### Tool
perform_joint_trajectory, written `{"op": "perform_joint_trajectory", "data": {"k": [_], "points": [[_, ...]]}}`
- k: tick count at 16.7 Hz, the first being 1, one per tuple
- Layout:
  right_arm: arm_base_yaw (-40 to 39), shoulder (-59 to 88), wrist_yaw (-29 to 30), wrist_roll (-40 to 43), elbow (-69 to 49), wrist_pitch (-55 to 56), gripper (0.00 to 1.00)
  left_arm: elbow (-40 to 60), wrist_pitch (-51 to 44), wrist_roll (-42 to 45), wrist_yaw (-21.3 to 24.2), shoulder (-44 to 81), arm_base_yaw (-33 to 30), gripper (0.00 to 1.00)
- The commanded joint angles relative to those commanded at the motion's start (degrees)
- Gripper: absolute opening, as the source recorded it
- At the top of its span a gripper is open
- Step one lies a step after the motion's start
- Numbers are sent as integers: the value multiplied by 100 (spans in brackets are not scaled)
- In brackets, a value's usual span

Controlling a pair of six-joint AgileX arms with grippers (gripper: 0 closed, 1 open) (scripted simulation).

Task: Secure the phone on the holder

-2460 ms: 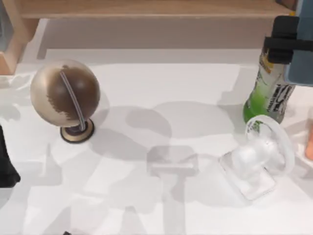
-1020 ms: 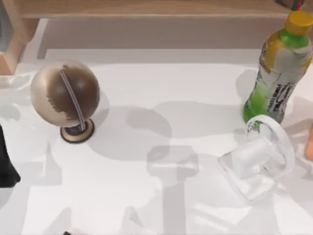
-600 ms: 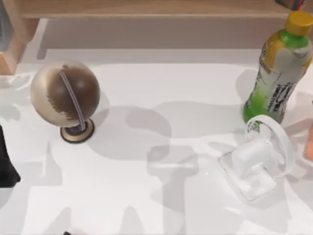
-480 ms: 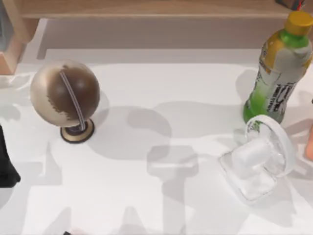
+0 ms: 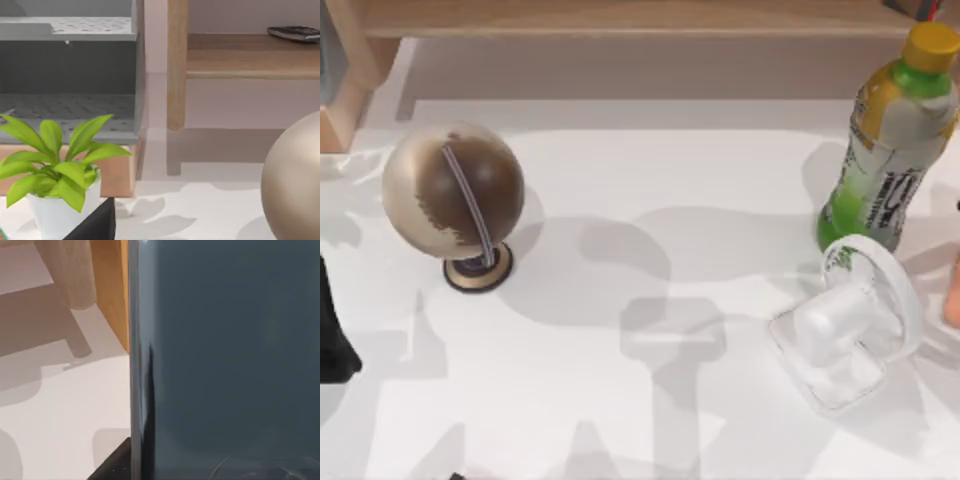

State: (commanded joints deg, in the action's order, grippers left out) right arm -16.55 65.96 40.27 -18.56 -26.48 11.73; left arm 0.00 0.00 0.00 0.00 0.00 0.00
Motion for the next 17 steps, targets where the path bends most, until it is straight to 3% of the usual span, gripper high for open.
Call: {"op": "perform_joint_trajectory", "data": {"k": [11, 17], "points": [[0, 0, 0, 0, 0, 0, 98, 0, 0, 0, 0, 0, 0, 100], [0, 0, 0, 0, 0, 0, 100, 0, 0, 0, 0, 0, 0, 100]]}}
